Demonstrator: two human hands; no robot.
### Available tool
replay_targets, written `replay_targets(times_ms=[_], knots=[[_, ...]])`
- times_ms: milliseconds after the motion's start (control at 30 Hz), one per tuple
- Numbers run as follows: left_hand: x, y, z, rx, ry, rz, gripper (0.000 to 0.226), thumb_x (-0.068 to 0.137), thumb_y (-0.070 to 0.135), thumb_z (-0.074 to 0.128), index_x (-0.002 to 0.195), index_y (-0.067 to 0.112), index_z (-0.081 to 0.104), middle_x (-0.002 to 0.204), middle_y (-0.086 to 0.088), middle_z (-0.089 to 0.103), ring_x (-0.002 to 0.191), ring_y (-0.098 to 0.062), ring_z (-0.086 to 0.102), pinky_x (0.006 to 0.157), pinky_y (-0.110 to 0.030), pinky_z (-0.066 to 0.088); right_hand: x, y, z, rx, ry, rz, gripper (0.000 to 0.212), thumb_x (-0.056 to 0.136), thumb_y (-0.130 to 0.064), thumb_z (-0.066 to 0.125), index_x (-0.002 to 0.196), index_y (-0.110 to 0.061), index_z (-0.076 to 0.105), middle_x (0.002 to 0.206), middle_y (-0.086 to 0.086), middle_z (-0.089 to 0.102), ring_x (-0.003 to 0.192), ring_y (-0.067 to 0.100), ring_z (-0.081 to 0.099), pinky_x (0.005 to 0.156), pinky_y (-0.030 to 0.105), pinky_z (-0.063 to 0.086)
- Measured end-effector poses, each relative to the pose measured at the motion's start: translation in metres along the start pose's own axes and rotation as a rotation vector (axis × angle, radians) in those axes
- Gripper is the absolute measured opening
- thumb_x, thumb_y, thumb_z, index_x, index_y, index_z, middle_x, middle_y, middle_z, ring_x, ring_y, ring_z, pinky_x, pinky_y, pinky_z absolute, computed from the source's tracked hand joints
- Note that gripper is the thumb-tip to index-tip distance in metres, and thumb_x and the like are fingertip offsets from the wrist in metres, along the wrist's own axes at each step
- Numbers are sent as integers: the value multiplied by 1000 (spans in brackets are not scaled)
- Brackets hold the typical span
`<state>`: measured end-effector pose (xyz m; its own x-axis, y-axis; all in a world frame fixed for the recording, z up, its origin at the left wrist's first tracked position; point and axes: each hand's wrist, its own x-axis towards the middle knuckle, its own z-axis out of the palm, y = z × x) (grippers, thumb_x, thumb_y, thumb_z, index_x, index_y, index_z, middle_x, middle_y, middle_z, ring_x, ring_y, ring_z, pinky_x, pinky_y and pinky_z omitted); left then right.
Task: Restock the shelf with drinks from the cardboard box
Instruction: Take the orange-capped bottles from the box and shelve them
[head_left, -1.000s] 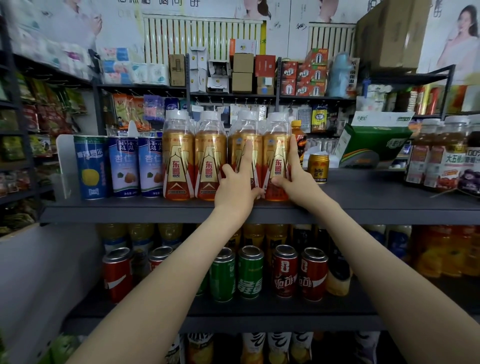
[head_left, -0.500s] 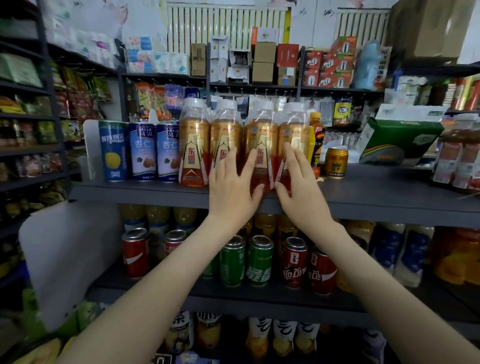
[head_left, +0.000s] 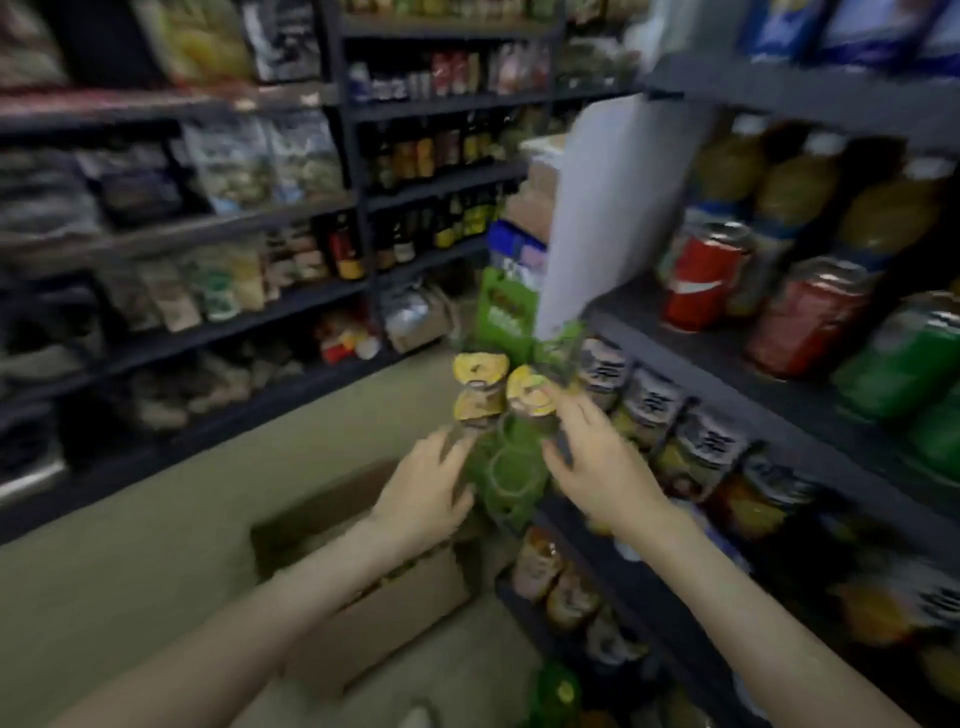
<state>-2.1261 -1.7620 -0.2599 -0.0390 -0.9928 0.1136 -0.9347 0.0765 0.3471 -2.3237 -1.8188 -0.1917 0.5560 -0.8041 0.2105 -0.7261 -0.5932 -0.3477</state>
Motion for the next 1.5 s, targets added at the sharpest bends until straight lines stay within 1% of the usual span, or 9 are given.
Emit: replay_targets(times_ms=[200,300,567,800,967,1100,1200,1333,1500], knots=[[-53,-167,51,36,-296,-471,59,93,32,51,146,15,33,148,-17,31,133,-35,36,104,-42,39,82,-42,155,72,-349,-23,58,99,-26,45,151,-22,20,148,-3,34,130,16,41,98,26,40],[-59,-245,77,-6,-355,-562,57,84,26,65,137,15,48,132,-19,48,112,-42,55,85,-45,52,126,-54,235,82,-514,-11,59,99,-25,45,151,-24,17,148,-2,32,129,19,42,94,29,43],[-61,-414,192,16,-651,-714,64,93,21,43,150,29,15,146,-10,29,124,-29,42,100,-38,41,190,-45,460,62,-885,171,75,97,-17,50,152,-34,2,152,-1,27,127,18,45,92,29,46],[-62,-479,368,-147,-789,-888,60,99,21,40,151,30,11,150,-12,25,133,-30,34,104,-39,37,159,-3,672,65,-1077,289,83,95,-8,47,149,-46,-3,153,4,24,122,21,48,90,36,49],[-53,-506,488,-425,-699,-1096,78,97,21,46,150,33,-10,154,-16,18,134,-36,34,106,-45,40,147,3,796,170,-1072,232,85,97,-17,49,145,-50,-13,156,6,19,124,23,49,80,29,50],[-54,-522,560,-502,-624,-1166,75,99,27,41,149,36,-13,158,-20,2,144,-39,14,115,-51,23,144,8,866,92,-1086,101,85,97,-28,51,144,-52,-17,160,3,-7,139,31,31,94,40,49],[-49,-520,589,-435,-604,-1209,76,100,31,39,144,43,-22,155,-28,-8,142,-46,10,114,-52,24,141,16,895,87,-1077,80,98,94,-29,57,133,-61,-27,157,5,-23,136,37,34,89,43,53],[-45,-512,590,-419,-437,-1293,81,96,37,47,143,51,-18,144,-29,10,125,-42,39,101,-50,42,142,25,894,198,-1051,79,101,92,-23,60,131,-65,-23,158,8,-18,128,38,45,86,41,54],[-33,-520,534,-778,-313,-1363,84,89,31,58,143,58,-1,131,-18,40,99,-31,57,94,-39,48,174,32,826,434,-1009,408,89,94,-20,59,143,-61,-4,161,-3,-1,143,27,24,85,26,41]])
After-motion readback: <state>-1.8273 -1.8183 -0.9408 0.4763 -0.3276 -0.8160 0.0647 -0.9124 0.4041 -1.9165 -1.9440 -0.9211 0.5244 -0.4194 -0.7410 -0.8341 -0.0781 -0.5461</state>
